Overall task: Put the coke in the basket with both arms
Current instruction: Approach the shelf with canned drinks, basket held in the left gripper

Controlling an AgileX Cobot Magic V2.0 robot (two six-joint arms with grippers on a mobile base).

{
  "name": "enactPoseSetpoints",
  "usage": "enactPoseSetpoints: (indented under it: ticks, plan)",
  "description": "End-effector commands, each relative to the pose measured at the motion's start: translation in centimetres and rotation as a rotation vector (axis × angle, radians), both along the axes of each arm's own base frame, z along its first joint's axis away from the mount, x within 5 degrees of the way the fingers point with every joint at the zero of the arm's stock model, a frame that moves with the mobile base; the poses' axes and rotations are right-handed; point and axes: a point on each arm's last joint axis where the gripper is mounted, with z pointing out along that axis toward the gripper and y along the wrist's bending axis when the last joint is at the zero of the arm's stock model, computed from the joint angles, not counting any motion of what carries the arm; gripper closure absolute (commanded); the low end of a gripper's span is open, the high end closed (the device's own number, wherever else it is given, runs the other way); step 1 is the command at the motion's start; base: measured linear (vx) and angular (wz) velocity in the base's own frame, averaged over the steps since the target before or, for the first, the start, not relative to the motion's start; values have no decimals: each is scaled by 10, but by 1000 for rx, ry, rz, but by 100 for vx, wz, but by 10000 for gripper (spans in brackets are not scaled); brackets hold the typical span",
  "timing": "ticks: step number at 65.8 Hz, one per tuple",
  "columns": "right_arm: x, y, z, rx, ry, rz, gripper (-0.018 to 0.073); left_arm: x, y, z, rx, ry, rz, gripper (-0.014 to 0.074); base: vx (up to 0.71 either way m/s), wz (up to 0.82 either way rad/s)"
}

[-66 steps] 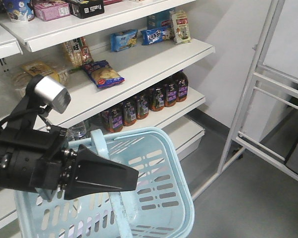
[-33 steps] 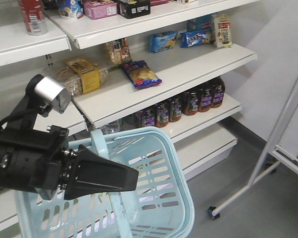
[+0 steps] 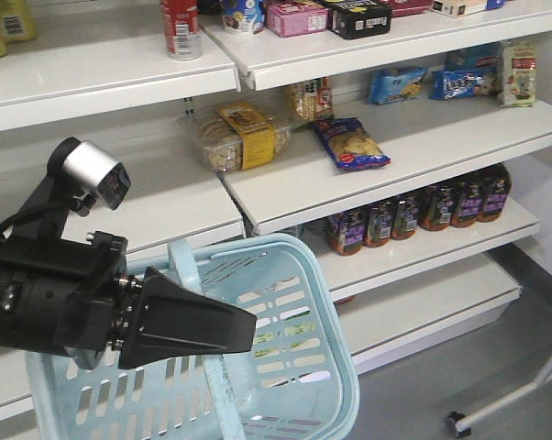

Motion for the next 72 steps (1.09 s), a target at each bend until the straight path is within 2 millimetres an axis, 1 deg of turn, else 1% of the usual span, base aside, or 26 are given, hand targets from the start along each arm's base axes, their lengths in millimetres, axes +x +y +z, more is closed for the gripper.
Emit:
enactPoseSetpoints:
  ticks: [1,41,72]
  plan:
    - [-1,0,5,-22,-77,-1,561,-7,0,21,-109,-19,-27,603,2,32]
    - [-1,0,5,-22,-77,-1,561,-8,0,21,-109,-19,-28,603,3,34]
    - [-1,0,5,-22,-77,-1,561,-7,0,21,-109,-20,-27,603,5,19]
